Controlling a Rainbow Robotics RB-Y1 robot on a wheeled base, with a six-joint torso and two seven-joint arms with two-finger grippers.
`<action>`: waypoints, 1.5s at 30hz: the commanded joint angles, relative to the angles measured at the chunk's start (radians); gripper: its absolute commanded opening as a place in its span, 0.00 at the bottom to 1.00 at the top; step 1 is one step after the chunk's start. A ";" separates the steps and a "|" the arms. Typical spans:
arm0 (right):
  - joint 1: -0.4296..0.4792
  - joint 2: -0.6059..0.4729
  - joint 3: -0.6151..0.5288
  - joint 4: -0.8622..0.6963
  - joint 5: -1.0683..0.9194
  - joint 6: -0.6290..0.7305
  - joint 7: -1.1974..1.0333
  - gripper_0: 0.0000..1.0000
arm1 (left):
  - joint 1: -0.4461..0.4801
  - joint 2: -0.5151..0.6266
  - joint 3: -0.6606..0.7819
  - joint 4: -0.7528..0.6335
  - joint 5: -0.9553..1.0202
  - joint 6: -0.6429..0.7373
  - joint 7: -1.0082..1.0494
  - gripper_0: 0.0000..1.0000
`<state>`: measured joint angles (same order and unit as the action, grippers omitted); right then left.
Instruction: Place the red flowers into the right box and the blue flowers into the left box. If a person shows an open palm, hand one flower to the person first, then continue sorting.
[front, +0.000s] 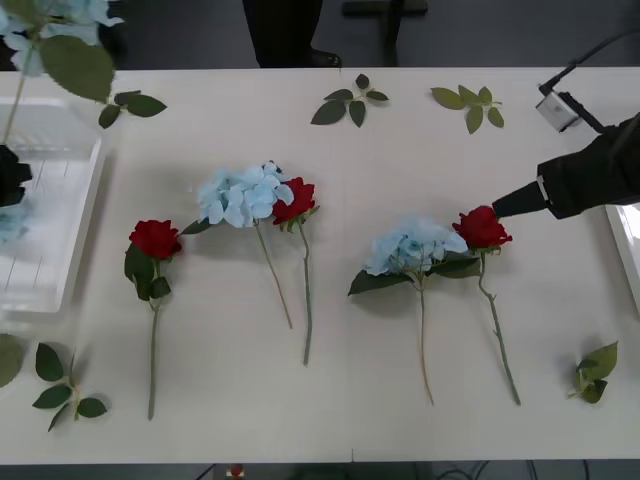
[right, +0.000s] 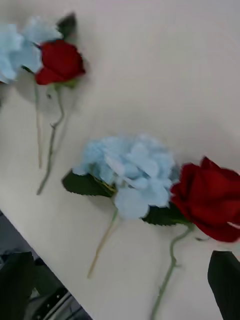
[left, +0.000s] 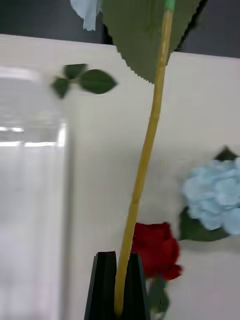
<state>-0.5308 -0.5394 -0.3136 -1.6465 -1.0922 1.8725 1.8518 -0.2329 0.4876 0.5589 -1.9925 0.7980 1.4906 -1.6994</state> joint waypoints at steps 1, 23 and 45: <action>-0.024 -0.053 0.073 -0.067 0.106 0.028 -0.138 1.00 | 0.024 0.072 0.068 -0.034 -0.092 0.019 -0.043 0.00; 0.204 -0.194 0.401 -0.156 0.270 -0.312 -0.339 1.00 | 0.176 0.138 0.130 0.331 -0.164 -0.290 -0.114 0.00; 0.219 -0.100 0.579 -0.041 0.526 -0.532 -0.358 1.00 | 0.172 0.149 0.104 0.156 -0.098 -0.059 -0.092 0.89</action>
<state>-0.3008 -0.6575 0.2589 -1.6831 -0.5813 1.3507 1.5528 -0.0578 0.6016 0.6490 -1.7768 0.6797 1.4080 -1.7942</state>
